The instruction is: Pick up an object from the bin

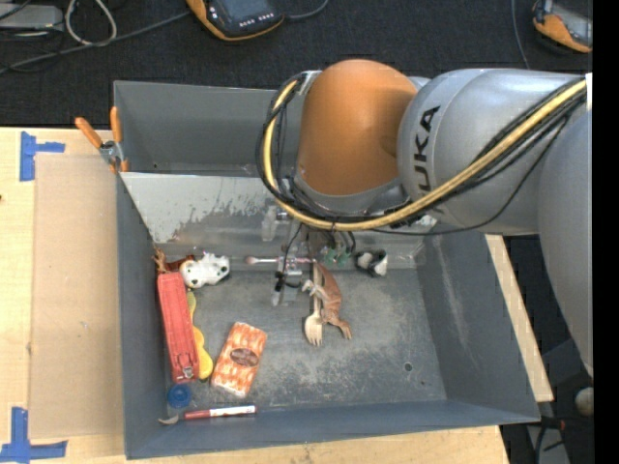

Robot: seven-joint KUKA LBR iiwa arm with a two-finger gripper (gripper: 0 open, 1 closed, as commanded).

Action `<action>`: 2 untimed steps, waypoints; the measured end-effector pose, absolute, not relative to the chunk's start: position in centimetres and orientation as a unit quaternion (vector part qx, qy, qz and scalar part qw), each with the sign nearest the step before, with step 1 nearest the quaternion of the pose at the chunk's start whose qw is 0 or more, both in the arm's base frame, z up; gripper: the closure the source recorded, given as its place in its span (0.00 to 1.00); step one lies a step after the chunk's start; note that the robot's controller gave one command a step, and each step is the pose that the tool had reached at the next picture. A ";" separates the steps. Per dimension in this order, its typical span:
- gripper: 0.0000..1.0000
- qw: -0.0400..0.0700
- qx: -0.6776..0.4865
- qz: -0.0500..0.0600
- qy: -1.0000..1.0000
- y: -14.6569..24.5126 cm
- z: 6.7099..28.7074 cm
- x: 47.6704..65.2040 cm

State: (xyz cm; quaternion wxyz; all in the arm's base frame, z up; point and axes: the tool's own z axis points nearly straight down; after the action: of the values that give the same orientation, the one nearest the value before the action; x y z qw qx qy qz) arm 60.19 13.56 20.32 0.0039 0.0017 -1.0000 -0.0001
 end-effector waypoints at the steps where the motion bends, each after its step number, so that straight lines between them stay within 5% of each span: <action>1: 0.00 0.000 0.000 0.000 -1.000 13.5 20.8 60.3; 2: 0.00 0.000 0.040 0.000 -0.999 14.1 14.3 59.0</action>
Offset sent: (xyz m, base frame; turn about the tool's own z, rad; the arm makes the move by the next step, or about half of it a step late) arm -0.0232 0.0108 -0.1139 -0.1412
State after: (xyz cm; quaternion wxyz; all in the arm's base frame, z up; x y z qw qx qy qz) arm 59.03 14.06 14.28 -0.0004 0.0396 -0.9992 -0.0004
